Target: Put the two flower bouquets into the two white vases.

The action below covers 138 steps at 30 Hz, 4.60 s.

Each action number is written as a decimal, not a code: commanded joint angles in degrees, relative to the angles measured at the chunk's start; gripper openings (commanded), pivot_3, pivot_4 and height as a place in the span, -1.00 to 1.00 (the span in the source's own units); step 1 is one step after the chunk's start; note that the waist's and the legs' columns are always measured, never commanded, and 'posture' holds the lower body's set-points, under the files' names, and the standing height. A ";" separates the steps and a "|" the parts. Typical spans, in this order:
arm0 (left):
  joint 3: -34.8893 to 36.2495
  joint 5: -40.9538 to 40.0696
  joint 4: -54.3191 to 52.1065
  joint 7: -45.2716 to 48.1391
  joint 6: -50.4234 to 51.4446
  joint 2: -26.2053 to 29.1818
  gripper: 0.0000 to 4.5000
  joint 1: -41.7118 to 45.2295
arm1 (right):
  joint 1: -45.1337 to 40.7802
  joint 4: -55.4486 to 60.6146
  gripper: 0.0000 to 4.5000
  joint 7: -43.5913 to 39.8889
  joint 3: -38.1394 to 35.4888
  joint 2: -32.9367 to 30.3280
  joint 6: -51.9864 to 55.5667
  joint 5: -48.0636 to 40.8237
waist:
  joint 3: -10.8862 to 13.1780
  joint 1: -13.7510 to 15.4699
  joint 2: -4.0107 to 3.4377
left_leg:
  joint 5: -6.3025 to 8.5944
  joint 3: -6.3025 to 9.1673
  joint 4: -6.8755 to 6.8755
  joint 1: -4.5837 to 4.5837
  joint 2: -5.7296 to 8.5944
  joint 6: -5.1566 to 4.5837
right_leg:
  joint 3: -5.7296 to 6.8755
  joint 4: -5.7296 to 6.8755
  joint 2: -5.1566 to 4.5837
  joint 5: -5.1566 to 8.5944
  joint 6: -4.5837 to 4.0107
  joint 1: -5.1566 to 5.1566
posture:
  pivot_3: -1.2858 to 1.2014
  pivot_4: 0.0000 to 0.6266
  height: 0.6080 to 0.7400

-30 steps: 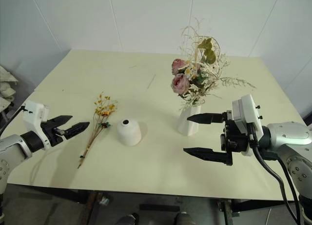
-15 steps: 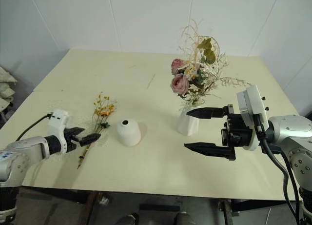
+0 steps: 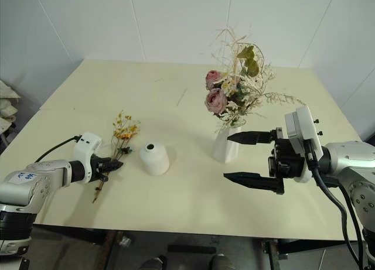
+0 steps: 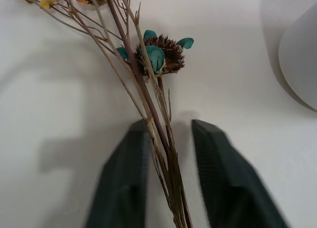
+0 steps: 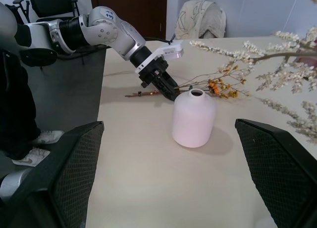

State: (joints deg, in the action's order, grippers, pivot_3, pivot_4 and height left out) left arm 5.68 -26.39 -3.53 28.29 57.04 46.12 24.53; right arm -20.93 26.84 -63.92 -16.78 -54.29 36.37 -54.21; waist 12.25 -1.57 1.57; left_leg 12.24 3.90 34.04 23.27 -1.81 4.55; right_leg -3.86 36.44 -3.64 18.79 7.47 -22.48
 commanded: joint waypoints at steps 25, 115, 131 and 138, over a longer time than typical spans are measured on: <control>15.86 -16.71 16.10 30.66 -45.75 -18.85 -0.98 22.14 | 5.44 4.98 1.00 5.19 -4.98 1.23 -3.70 0.93 | 0.00 -0.10 0.01 | -0.01 -0.02 0.28 0.00 0.01 0.01 | -0.01 0.12 0.02 -0.08 0.15 0.10 | 0.03 -0.52 1.00; 9.33 -12.00 33.16 44.00 -45.44 -27.27 -0.98 21.75 | 6.94 6.54 1.00 8.98 -4.03 2.48 -6.67 2.60 | 0.02 0.08 0.05 | 0.02 0.01 0.61 0.03 0.03 -0.04 | -0.06 0.27 0.07 -0.12 0.21 0.15 | 0.03 -0.52 1.00; 9.18 -11.55 32.24 43.77 -44.74 -27.23 -0.57 20.14 | 7.39 6.85 1.00 9.60 -4.15 2.62 -6.47 2.80 | 0.02 0.03 0.05 | 0.02 0.01 0.60 0.02 0.02 -0.04 | -0.06 0.28 0.07 -0.12 0.20 0.14 | 0.03 -0.52 1.00; 8.63 -11.42 30.01 43.80 -43.19 -26.08 0.43 18.91 | 6.74 6.12 1.00 9.17 -3.63 2.71 -6.80 3.35 | 0.02 0.11 0.05 | 0.02 0.01 0.60 0.03 0.02 -0.04 | -0.06 0.25 0.07 -0.12 0.21 0.14 | 0.03 -0.52 1.00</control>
State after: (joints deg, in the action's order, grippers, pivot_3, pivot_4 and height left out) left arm 14.43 -37.88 29.47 72.09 13.78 19.18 43.87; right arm -13.29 32.26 -54.54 -19.91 -51.90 30.92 -50.64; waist 12.27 -1.45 1.62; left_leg 12.26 3.91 34.64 23.31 -1.79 4.52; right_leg -3.92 36.69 -3.57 18.67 7.68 -22.34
